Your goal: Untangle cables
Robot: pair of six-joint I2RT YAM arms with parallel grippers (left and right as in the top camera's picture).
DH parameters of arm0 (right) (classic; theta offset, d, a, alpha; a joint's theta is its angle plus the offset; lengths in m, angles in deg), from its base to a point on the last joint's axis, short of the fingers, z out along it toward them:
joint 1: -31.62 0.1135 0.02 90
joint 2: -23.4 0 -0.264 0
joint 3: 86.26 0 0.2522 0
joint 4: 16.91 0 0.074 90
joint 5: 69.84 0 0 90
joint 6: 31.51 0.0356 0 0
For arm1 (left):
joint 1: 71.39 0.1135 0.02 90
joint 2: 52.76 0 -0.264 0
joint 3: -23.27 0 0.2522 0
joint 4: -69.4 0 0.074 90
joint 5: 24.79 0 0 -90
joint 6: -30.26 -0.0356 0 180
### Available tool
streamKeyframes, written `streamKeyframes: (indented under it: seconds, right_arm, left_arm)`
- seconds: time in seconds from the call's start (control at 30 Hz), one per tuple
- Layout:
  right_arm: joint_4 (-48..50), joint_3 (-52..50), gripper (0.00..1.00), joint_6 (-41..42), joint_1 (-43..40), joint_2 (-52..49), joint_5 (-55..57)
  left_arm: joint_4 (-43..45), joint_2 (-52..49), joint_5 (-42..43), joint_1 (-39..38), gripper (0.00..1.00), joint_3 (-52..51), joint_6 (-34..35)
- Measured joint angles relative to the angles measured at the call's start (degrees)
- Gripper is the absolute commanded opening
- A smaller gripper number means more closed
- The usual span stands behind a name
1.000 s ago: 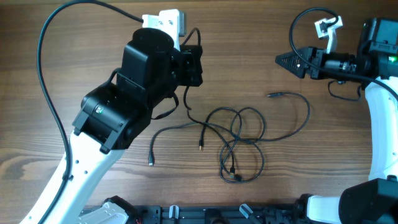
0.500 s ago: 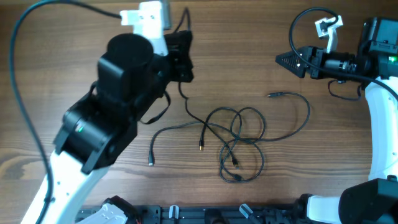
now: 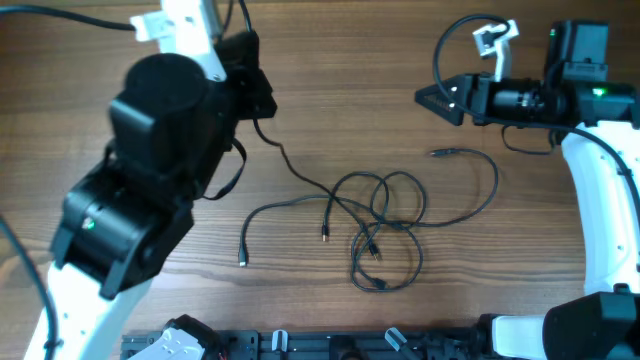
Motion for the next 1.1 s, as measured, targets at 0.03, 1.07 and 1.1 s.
streamKeyframes:
  seconds: [0.03, 1.07, 1.1]
  right_arm:
    - [0.57, 0.00, 0.84, 0.20, 0.70, 0.00, 0.00]
    - [-2.95, 0.00, 0.84, 2.43, 2.14, 0.00, 10.08]
    - [-3.43, 0.00, 0.84, 2.49, 2.14, 0.00, 10.93]
  left_arm:
    - [0.37, 0.00, 0.00, 0.00, 0.04, 1.11, 0.00]
    - [-0.31, -19.76, 6.19, 11.87, 0.04, 14.88, -8.66]
    - [-0.33, -21.18, 6.97, 11.85, 0.04, 14.88, -8.79]
